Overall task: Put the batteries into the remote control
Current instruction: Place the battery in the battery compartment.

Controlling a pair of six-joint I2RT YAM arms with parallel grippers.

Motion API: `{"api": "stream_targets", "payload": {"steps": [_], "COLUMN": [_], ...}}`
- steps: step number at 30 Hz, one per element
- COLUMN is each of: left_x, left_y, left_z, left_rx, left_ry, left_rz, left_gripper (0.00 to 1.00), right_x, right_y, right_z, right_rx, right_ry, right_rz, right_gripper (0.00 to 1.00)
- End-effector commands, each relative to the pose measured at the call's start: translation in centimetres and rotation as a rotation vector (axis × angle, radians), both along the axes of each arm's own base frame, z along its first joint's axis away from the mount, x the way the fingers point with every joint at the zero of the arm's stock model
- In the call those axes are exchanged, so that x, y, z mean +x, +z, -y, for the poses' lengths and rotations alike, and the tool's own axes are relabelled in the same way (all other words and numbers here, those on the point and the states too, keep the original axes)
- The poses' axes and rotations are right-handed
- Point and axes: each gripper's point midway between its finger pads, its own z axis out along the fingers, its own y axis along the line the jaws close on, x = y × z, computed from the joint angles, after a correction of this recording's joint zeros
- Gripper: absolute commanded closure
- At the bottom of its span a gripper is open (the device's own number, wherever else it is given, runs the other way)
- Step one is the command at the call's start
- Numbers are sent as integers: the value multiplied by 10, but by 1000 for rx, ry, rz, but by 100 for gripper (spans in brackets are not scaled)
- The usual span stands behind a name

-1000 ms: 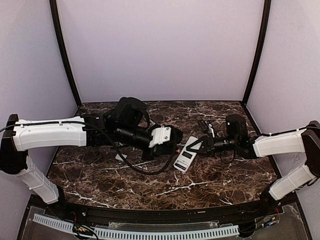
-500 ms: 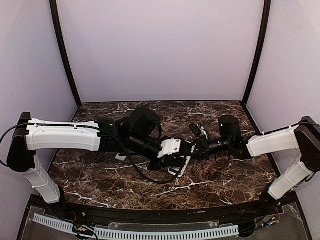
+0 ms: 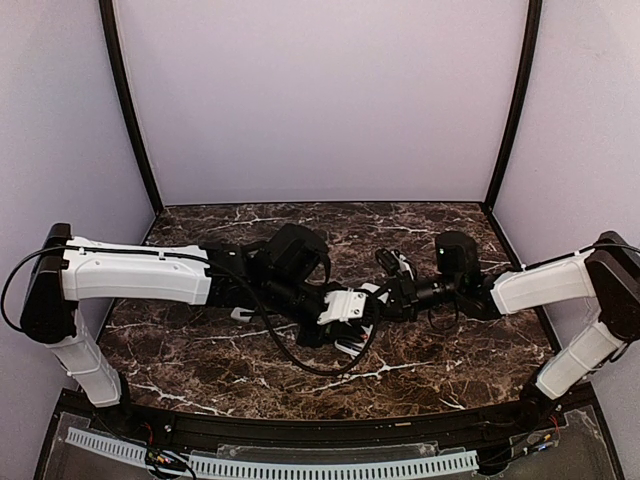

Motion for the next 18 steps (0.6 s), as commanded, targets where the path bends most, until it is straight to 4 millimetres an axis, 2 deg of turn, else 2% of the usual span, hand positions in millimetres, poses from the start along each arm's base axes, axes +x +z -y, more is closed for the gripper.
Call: {"api": "stream_targets", "payload": {"steps": [1, 8, 14, 18], "left_x": [4, 12, 18, 19], "left_y": [-6, -23, -29, -32], "left_z": [-4, -16, -23, -25], "left_rx": [51, 130, 176, 186], "left_ry": [3, 21, 29, 32], "left_rz": [45, 103, 144, 151], "left_gripper": [99, 100, 100, 94], "right_x": [1, 0, 0, 0], "right_y": [15, 15, 13, 13], "right_z": [-7, -7, -7, -7], "right_rx": [47, 49, 48, 48], "right_ry": [25, 29, 28, 28], "right_rz": [36, 34, 31, 30], "right_gripper": [100, 100, 100, 100]}}
